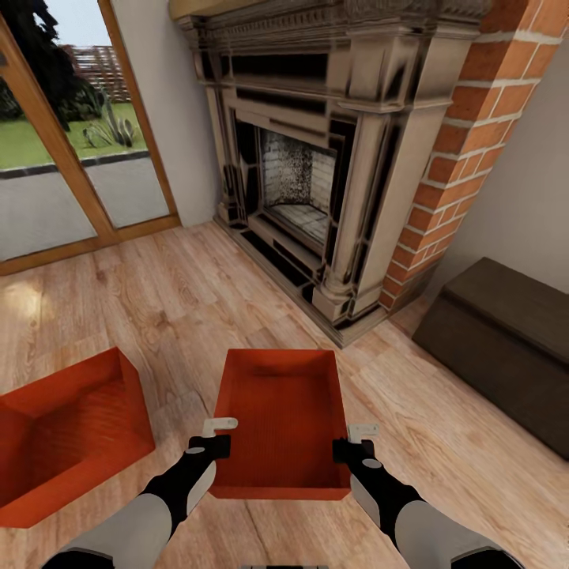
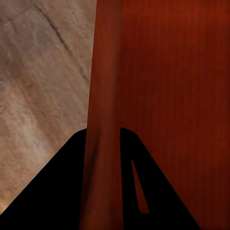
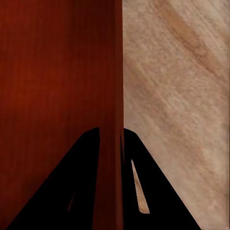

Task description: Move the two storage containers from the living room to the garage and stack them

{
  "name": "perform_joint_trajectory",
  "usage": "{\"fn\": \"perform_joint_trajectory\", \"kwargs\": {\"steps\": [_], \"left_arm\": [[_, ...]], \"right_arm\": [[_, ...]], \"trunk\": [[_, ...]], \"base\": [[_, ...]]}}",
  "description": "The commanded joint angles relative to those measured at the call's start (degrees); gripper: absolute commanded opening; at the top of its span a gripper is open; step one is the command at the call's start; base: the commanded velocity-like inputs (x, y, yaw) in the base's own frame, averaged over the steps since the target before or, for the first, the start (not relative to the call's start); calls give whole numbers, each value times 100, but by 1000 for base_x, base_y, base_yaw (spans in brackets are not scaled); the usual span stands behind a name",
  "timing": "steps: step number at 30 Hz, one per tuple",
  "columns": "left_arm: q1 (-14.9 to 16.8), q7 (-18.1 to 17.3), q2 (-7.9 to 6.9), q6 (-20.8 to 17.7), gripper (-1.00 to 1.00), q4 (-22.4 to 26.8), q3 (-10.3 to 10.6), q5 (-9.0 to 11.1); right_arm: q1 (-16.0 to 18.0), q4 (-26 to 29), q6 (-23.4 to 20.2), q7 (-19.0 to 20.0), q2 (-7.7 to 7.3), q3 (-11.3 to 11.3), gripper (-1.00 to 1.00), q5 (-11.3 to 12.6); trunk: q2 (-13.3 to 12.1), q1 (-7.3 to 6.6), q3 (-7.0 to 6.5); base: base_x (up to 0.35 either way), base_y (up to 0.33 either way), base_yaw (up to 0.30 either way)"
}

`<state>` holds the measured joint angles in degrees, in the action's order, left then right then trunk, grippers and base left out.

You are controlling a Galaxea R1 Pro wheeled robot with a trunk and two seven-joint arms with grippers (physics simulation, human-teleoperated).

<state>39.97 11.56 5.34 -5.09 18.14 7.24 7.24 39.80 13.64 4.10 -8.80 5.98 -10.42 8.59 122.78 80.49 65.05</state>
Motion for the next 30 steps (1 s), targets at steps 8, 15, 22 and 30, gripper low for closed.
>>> {"fn": "perform_joint_trajectory", "kwargs": {"steps": [8, 15, 22, 30], "left_arm": [[2, 35, 2, -27, -100, 23, 49, 86], [2, 32, -1, -27, -100, 21, 49, 87], [2, 32, -7, -27, -100, 21, 49, 93], [2, 30, -7, -27, -100, 17, 44, 93]], "right_arm": [[1, -21, 23, 26, 0, -21, -100, 107], [1, -20, 30, 44, -6, -14, -100, 108], [1, -20, 34, 62, -9, -27, -100, 108], [1, -19, 49, 63, -9, -22, -100, 108]], "trunk": [[-321, -177, -140], [-602, -331, -266], [-882, -485, -392], [-1203, -660, -535]], "base": [[0, 0, 0], [0, 0, 0], [0, 0, 0], [0, 0, 0]]}}
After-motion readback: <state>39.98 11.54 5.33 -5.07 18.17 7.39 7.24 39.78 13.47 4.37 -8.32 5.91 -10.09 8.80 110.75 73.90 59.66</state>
